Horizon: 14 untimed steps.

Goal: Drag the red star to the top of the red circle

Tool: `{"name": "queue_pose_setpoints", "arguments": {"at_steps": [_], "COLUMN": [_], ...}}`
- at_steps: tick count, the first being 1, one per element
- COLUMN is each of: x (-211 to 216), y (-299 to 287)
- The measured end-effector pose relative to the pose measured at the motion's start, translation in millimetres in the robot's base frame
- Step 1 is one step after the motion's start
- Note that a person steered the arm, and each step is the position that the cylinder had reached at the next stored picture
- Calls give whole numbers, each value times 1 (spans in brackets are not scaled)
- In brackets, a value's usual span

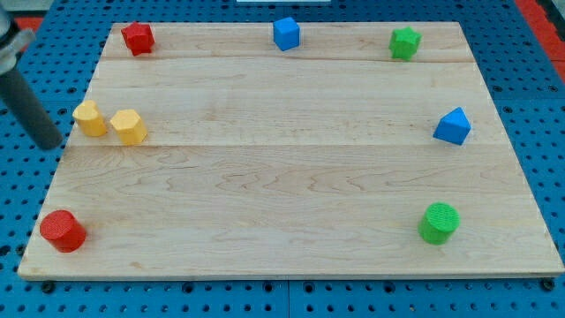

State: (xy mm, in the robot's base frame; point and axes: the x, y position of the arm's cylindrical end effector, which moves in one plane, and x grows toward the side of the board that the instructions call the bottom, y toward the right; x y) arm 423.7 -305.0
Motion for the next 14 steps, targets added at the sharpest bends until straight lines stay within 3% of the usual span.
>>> {"name": "queue_pose_setpoints", "arguments": {"at_steps": [1,3,4,5,7,8,9,11,12,13,14], "x": [-36,-12,-63,-102,-223,-232,-206,-134,-111,-163,-172], "y": [0,75,42,39,35,56,102,24,23,30,88]}}
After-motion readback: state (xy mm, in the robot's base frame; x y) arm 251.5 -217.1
